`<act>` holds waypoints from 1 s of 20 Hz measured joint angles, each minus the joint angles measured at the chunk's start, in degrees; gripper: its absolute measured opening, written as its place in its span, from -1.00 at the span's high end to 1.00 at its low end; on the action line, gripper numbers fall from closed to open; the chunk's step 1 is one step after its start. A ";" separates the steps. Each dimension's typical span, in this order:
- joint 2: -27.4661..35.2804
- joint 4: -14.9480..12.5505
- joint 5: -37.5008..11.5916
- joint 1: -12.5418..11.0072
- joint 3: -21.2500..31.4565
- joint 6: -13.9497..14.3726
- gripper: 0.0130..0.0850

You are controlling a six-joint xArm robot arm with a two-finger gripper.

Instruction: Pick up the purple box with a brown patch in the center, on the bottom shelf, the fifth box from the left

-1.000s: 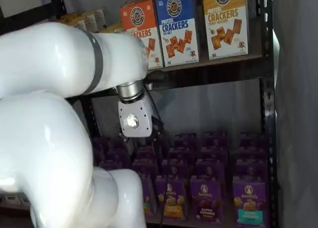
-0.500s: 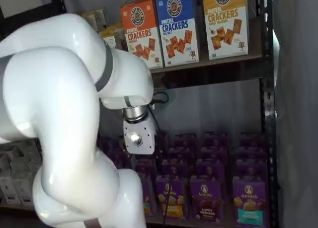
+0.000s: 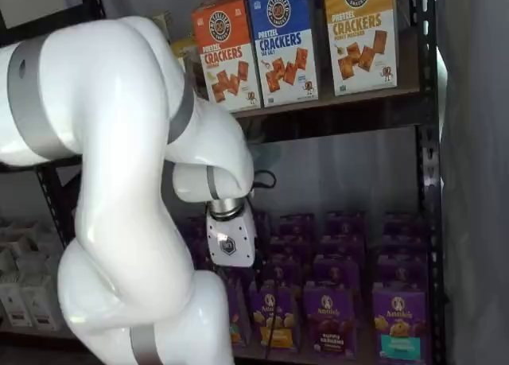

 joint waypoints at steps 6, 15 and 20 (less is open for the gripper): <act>9.22 -0.60 -6.79 -0.67 -1.28 -0.48 -1.00; 21.65 -1.10 -19.43 -2.26 -2.91 -2.06 -1.00; 28.90 -3.17 -24.28 -2.74 -5.30 -0.68 -1.00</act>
